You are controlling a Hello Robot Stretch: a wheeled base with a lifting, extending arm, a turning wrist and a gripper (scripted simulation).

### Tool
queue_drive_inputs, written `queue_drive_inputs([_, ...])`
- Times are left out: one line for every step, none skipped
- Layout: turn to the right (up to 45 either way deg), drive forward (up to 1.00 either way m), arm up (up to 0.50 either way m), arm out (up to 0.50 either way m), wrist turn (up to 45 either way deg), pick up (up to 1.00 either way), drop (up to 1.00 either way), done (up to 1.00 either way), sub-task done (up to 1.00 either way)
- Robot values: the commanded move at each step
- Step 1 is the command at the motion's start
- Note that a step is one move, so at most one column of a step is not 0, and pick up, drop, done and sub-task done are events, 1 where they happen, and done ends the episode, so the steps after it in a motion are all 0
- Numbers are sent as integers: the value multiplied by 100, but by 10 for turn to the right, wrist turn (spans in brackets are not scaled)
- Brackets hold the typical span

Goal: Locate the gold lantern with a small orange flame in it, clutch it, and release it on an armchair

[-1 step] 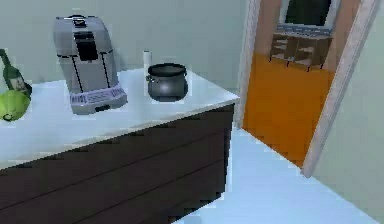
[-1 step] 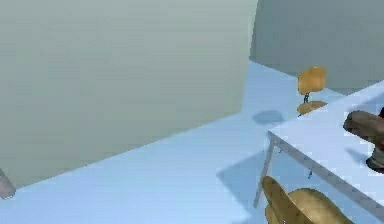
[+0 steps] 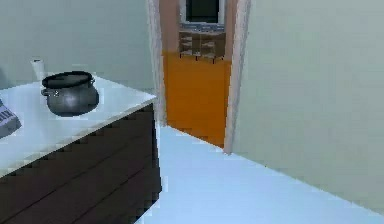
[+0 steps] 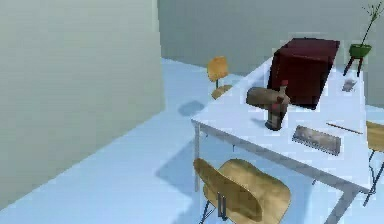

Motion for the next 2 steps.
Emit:
queue_drive_inputs([0, 100, 0, 0, 0, 0, 0, 0, 0])
queue_drive_inputs([150, 0, 0, 0, 0, 0, 0, 0, 0])
